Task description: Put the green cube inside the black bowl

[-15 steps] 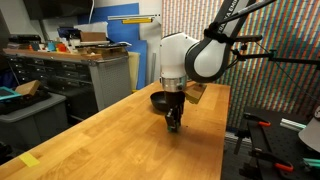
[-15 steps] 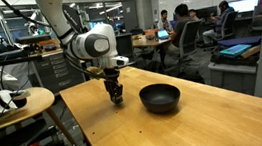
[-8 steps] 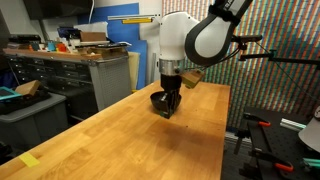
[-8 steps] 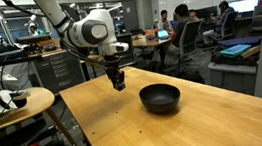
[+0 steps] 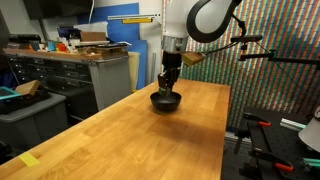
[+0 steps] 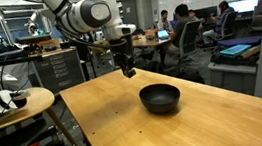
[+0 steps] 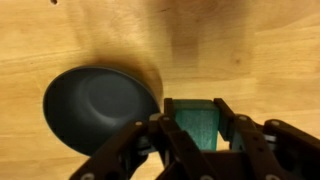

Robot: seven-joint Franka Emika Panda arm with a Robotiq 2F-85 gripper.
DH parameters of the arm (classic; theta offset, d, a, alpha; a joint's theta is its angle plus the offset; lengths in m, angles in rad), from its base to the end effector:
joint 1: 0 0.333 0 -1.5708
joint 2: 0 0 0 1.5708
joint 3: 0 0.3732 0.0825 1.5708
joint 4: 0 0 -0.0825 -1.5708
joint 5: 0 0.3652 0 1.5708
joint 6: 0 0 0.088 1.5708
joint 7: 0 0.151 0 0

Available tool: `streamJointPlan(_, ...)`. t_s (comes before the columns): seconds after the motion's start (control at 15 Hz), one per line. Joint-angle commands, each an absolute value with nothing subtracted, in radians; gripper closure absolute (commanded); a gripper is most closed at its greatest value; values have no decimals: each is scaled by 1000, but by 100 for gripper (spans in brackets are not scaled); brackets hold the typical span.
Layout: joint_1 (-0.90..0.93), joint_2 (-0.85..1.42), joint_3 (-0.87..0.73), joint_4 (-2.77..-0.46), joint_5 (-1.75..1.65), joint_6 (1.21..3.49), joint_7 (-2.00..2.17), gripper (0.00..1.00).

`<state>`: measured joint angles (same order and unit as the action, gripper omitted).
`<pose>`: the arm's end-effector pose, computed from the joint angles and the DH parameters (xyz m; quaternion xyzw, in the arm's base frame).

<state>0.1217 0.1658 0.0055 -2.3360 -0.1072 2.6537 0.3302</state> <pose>0.5326 0.0688 0.3078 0.9952 -0.0559 0.0802 0.0103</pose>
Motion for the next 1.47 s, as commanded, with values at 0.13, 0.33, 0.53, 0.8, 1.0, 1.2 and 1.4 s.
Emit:
streamJointPlan(0.13,69,159,-40,-2308,-112,2655,338,83)
streamJointPlan(0.33,43,200,-50,-2270,-86,2652,324,83)
streamJointPlan(0.53,21,262,-54,-2224,-58,2650,313,83)
streamJointPlan(0.8,3,371,-59,-2148,-14,2648,305,83)
streamJointPlan(1.0,-8,443,-55,-2093,23,2644,296,83)
streamJointPlan(1.2,-3,497,-61,-2048,31,2639,303,83)
streamJointPlan(1.4,3,517,-65,-2028,31,2636,308,27)
